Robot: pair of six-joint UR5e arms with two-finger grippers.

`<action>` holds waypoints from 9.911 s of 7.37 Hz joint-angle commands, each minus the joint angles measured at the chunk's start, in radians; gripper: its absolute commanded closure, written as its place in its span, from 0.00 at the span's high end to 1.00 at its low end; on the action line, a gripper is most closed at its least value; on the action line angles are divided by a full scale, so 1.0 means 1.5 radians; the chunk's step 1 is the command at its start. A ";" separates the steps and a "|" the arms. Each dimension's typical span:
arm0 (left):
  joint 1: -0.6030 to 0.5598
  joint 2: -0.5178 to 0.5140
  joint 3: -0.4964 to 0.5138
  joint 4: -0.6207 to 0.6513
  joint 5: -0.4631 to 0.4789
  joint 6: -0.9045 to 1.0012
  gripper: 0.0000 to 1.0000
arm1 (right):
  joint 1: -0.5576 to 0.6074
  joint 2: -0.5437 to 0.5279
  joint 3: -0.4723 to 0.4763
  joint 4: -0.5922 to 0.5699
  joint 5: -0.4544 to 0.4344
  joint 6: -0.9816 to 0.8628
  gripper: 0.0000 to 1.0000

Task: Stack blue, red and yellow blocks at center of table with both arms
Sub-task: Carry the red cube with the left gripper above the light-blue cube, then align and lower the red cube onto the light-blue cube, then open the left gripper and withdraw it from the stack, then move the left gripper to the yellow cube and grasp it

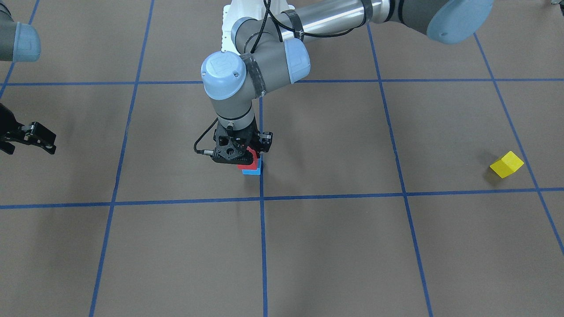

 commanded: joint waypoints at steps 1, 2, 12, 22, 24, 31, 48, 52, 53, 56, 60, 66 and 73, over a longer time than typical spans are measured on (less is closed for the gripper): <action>0.001 0.006 -0.003 -0.001 -0.001 -0.001 0.00 | 0.000 0.000 0.000 0.000 0.000 0.000 1.00; 0.001 0.006 -0.003 -0.001 -0.001 -0.001 0.00 | -0.001 0.000 0.000 0.000 0.000 0.001 1.00; 0.002 0.008 -0.008 -0.001 -0.015 -0.002 0.00 | -0.001 0.000 -0.001 0.000 0.000 0.001 1.00; 0.002 0.015 -0.009 0.000 -0.019 -0.012 0.00 | -0.001 0.001 0.000 0.000 0.000 0.002 1.00; 0.002 0.015 -0.010 0.000 -0.020 -0.012 0.00 | -0.001 0.001 -0.001 0.000 0.000 0.001 1.00; 0.003 0.016 -0.022 0.000 -0.019 -0.013 0.00 | -0.001 0.000 0.000 0.000 0.001 0.002 1.00; 0.003 0.022 -0.021 -0.015 -0.018 -0.012 0.00 | -0.001 -0.001 -0.001 0.000 0.001 0.002 1.00; 0.004 0.022 -0.019 -0.015 -0.018 -0.012 0.43 | -0.001 -0.001 -0.001 0.000 0.001 0.003 1.00; 0.004 0.022 -0.018 -0.015 -0.018 -0.012 0.95 | -0.001 -0.001 -0.001 0.000 0.001 0.003 1.00; 0.003 0.021 -0.022 -0.019 -0.018 -0.012 1.00 | -0.001 -0.001 -0.001 0.000 0.001 0.003 1.00; -0.072 0.089 -0.238 0.129 -0.097 0.021 1.00 | -0.001 -0.001 -0.001 0.000 0.001 0.002 1.00; -0.354 0.651 -0.474 0.034 -0.170 0.440 1.00 | -0.001 -0.001 0.003 0.001 0.001 0.003 1.00; -0.399 0.714 -0.221 -0.358 -0.180 -0.106 0.99 | -0.002 0.002 -0.003 0.001 -0.001 0.003 1.00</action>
